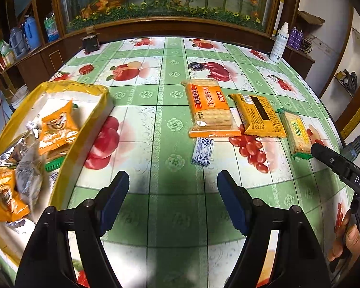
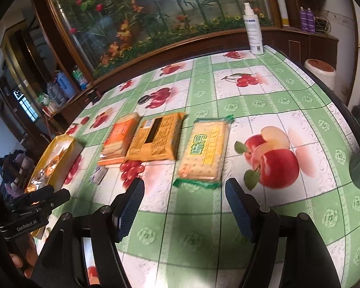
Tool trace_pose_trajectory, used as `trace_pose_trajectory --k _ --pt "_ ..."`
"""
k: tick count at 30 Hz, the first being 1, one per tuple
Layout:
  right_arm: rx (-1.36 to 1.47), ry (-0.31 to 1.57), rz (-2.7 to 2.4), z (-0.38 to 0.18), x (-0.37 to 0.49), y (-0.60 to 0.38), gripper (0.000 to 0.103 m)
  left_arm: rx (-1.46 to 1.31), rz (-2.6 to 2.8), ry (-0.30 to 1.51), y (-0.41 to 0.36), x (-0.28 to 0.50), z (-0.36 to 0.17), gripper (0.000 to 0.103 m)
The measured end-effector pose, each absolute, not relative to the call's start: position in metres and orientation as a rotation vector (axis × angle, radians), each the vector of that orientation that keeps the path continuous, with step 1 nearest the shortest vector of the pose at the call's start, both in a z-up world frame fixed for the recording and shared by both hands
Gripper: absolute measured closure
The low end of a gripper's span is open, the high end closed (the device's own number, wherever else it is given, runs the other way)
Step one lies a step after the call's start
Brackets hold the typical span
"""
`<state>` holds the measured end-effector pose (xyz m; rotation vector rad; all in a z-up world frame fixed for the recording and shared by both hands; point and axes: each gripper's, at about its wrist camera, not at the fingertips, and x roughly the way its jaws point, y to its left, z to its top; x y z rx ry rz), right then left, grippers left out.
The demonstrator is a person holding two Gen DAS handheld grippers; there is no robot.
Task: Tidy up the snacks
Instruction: 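Move both grippers back toward the remaining snacks, then grasp the blue-white candy with the left gripper while the right grasps the WEIDAN cracker pack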
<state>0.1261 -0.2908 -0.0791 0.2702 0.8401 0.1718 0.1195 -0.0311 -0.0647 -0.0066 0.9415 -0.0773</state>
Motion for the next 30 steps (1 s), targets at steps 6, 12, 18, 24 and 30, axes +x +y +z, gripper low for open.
trace_pose_trajectory --k 6,12,18,24,30 --pt "0.251 0.852 0.142 -0.082 0.145 -0.289 0.031 -0.036 -0.147 0.965 -0.042 0.137 -0.073 0.027" --pt "0.234 0.869 0.118 -0.092 0.160 -0.287 0.031 -0.006 -0.141 0.973 -0.051 0.153 -0.087 0.027" --pt "0.187 0.905 0.063 -0.102 0.178 -0.283 0.031 0.004 -0.130 0.957 -0.049 0.162 -0.096 0.028" --pt "0.120 0.921 0.008 -0.107 0.192 -0.274 0.030 0.066 -0.150 0.921 -0.057 0.159 -0.094 0.077" --pt "0.049 0.924 -0.019 -0.107 0.191 -0.269 0.055 0.050 -0.174 0.929 -0.053 0.158 -0.092 0.087"
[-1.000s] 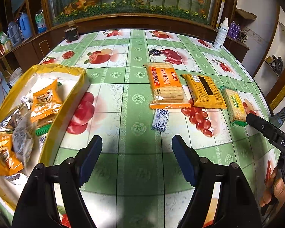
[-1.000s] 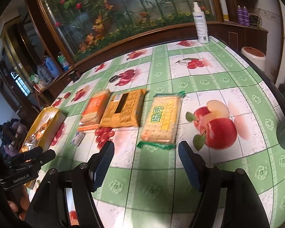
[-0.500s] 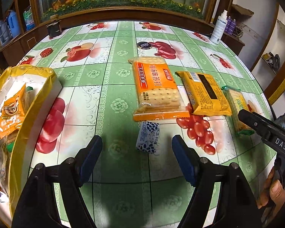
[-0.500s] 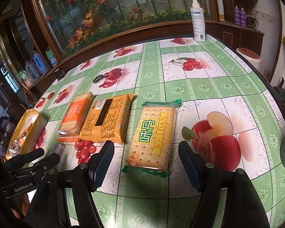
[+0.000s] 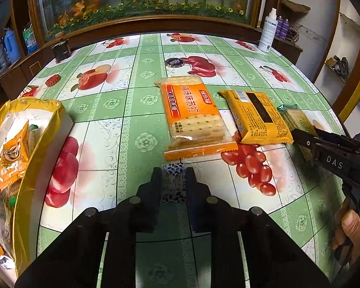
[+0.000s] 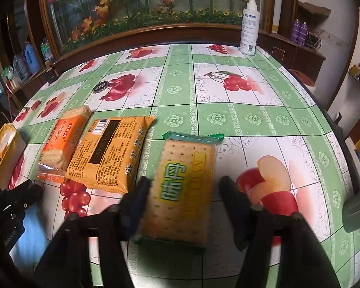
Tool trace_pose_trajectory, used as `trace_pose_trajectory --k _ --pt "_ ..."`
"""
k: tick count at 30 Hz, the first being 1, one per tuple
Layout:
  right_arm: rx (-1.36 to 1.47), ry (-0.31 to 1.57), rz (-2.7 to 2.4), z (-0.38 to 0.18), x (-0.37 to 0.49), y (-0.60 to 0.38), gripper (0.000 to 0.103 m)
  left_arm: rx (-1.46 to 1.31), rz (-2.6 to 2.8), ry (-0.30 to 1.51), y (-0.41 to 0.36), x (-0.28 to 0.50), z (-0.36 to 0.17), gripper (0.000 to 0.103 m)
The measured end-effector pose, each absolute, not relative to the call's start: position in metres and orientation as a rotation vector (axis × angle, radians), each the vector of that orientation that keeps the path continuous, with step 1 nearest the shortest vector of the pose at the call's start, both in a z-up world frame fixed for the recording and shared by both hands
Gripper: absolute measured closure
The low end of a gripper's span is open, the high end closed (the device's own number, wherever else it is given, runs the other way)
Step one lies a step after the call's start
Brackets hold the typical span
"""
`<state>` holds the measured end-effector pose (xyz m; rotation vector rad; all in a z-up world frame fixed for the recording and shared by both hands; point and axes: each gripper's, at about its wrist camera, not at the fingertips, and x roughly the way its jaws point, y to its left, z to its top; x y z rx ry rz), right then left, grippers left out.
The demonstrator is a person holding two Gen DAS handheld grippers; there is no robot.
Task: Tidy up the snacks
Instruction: 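Grasp the blue-white candy with the left gripper while the right grasps the WEIDAN cracker pack, then carry the blue-white candy and WEIDAN cracker pack toward the yellow tray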
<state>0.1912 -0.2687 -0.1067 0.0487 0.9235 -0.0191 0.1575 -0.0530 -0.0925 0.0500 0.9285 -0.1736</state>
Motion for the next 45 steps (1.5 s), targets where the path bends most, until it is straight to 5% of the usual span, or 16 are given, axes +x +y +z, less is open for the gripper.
trace_pose_trajectory --k 20,45 --pt "0.410 0.792 0.369 -0.054 0.109 -0.252 0.056 -0.098 -0.078 0.845 0.025 0.084 -0.045 0.087" --pt "0.358 0.800 0.735 -0.013 0.089 -0.097 0.056 -0.127 0.211 0.748 0.140 0.036 -0.019 0.086"
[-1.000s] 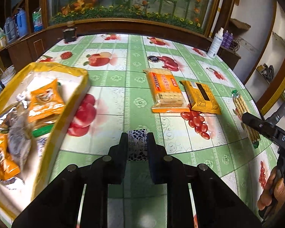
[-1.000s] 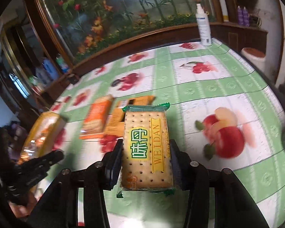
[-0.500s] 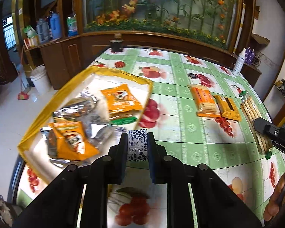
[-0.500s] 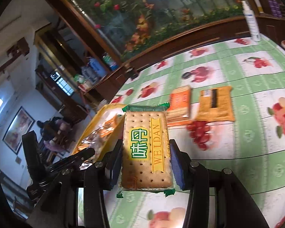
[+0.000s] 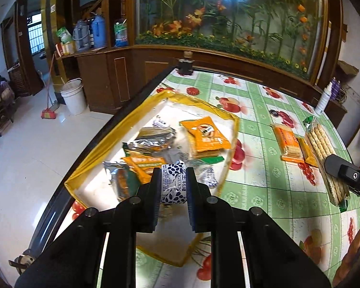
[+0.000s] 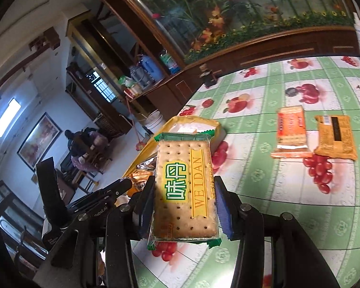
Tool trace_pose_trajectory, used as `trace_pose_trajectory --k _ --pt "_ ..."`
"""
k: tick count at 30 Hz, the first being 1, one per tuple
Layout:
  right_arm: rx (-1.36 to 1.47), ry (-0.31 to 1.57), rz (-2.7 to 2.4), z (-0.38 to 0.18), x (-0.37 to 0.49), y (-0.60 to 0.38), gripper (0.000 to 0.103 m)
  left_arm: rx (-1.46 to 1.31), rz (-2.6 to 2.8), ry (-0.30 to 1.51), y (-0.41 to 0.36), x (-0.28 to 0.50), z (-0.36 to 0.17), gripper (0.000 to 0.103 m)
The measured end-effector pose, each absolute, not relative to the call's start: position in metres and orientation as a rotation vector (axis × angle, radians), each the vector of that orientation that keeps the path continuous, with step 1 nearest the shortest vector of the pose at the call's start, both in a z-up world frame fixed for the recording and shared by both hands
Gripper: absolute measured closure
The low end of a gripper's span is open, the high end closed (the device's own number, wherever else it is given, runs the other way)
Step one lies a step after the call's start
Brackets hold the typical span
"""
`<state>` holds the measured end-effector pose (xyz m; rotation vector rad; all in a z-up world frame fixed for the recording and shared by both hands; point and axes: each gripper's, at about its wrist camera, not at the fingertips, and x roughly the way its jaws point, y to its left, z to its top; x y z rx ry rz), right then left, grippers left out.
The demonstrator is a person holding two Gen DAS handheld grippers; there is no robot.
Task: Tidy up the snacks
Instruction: 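Carry the blue-white candy and WEIDAN cracker pack toward the yellow tray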
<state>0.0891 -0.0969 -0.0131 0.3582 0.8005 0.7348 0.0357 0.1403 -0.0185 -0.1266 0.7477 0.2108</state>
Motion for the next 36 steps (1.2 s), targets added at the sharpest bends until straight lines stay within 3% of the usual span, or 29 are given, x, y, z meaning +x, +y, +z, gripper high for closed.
trace_pose_trajectory --k 16,36 --pt "0.297 0.834 0.810 -0.015 0.103 -0.034 0.056 -0.194 0.271 0.772 0.187 0.035 -0.028 0.086" --pt "0.267 0.856 0.811 -0.028 0.132 0.006 0.056 -0.190 0.217 0.792 0.178 0.051 -0.035 0.086"
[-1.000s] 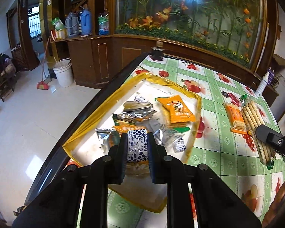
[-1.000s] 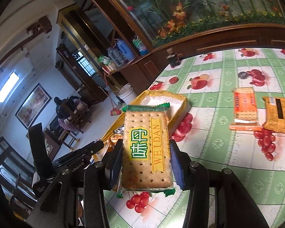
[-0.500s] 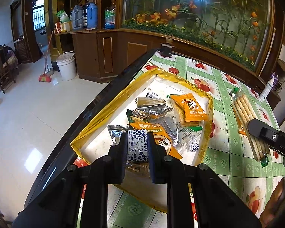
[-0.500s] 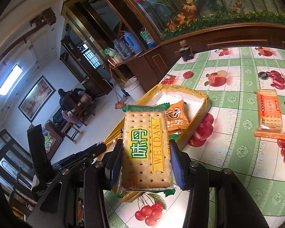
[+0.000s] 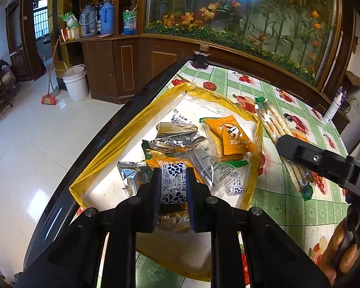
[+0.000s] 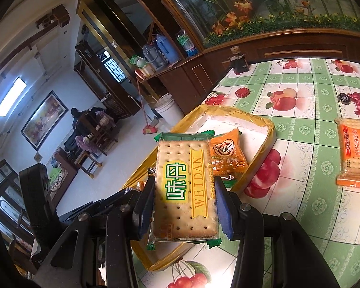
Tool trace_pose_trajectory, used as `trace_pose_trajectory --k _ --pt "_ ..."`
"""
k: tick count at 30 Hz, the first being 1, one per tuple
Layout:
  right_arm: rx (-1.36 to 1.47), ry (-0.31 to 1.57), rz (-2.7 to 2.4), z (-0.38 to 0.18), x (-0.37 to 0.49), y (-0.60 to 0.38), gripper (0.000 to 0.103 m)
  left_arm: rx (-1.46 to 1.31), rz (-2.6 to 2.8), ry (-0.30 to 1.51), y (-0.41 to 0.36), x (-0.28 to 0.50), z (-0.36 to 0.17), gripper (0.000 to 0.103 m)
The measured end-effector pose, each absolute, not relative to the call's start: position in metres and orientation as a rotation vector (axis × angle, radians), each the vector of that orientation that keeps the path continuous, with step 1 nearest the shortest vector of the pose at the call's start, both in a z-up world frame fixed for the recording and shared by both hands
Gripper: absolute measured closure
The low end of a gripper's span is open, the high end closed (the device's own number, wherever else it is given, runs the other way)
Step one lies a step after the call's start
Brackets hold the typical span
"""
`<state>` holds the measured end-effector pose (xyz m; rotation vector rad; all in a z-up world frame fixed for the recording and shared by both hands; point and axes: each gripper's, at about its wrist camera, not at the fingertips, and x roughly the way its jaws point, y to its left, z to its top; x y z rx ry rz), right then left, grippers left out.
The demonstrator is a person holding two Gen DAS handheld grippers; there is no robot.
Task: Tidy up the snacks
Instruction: 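Carry the blue-white candy and WEIDAN cracker pack toward the yellow tray, then lower both packs into the yellow tray and open both grippers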
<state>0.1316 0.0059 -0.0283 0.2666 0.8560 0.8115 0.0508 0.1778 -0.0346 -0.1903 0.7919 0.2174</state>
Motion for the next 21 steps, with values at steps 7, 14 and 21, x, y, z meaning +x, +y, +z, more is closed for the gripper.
trace_pose_trajectory --k 7,14,21 --pt "0.203 0.839 0.787 -0.032 0.150 0.032 0.056 -0.167 0.236 0.799 0.177 0.064 -0.040 0.086" --pt "0.081 0.830 0.747 -0.043 0.164 0.063 0.056 -0.149 0.251 0.806 0.180 0.072 -0.046 0.086" --pt "0.046 0.843 0.738 -0.054 0.177 0.078 0.056 -0.152 0.255 0.818 0.184 0.076 -0.049 0.086"
